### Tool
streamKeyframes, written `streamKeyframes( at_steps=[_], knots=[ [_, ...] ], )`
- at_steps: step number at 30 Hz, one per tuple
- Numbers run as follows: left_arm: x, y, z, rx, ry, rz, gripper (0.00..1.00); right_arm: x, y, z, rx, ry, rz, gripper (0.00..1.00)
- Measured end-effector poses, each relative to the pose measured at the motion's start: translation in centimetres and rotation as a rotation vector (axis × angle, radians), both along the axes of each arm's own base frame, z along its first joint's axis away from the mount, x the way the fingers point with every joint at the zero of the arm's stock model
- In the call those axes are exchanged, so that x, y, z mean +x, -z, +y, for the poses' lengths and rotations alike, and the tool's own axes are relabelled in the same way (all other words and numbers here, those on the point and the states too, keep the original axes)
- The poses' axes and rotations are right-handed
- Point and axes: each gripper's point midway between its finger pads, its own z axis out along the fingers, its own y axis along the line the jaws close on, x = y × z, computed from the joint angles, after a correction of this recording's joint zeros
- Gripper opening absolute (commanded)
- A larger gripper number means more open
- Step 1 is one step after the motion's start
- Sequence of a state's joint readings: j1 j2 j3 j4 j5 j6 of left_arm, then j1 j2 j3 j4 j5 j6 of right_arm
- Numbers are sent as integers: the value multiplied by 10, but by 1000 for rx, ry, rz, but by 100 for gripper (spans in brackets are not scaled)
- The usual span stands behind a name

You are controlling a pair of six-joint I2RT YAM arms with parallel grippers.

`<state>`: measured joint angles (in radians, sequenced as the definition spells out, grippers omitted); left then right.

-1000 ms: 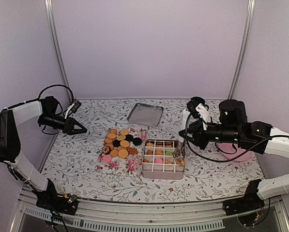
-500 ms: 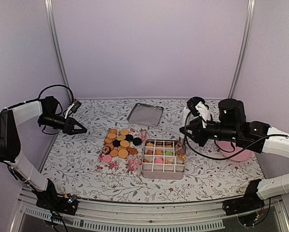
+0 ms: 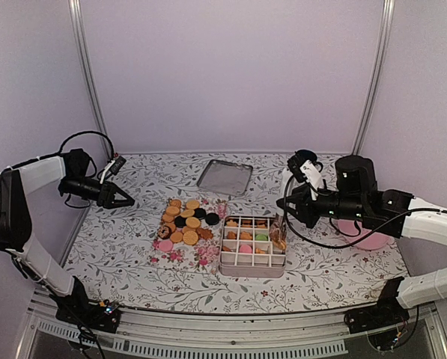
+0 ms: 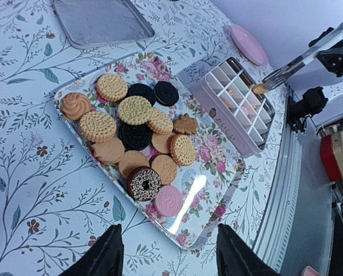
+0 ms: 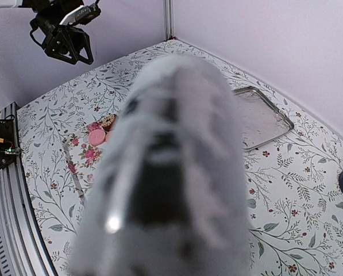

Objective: Pack the cookies
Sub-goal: Place the fake cookies in the empty pocket of the box.

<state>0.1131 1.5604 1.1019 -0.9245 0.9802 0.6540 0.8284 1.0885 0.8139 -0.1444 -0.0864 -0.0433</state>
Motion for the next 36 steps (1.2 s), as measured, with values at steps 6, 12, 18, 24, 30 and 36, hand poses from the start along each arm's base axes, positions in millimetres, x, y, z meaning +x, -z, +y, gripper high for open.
streamKeyframes(
  at_steps=[6, 12, 18, 24, 30, 36],
  knots=[
    [0, 0, 0, 0, 0, 0, 56, -1, 6, 0, -1, -2, 9, 0],
    [0, 0, 0, 0, 0, 0, 55, 0, 7, -1, 4, 4, 12, 0],
    [0, 0, 0, 0, 0, 0, 55, 1, 10, -1, 18, 9, 7, 0],
    [0, 0, 0, 0, 0, 0, 55, -1, 12, -3, 31, 11, -1, 0],
    [0, 0, 0, 0, 0, 0, 55, -2, 35, -4, -19, 9, 47, 0],
    [0, 0, 0, -1, 0, 0, 55, -1, 36, -1, -19, -1, 48, 16]
  ],
)
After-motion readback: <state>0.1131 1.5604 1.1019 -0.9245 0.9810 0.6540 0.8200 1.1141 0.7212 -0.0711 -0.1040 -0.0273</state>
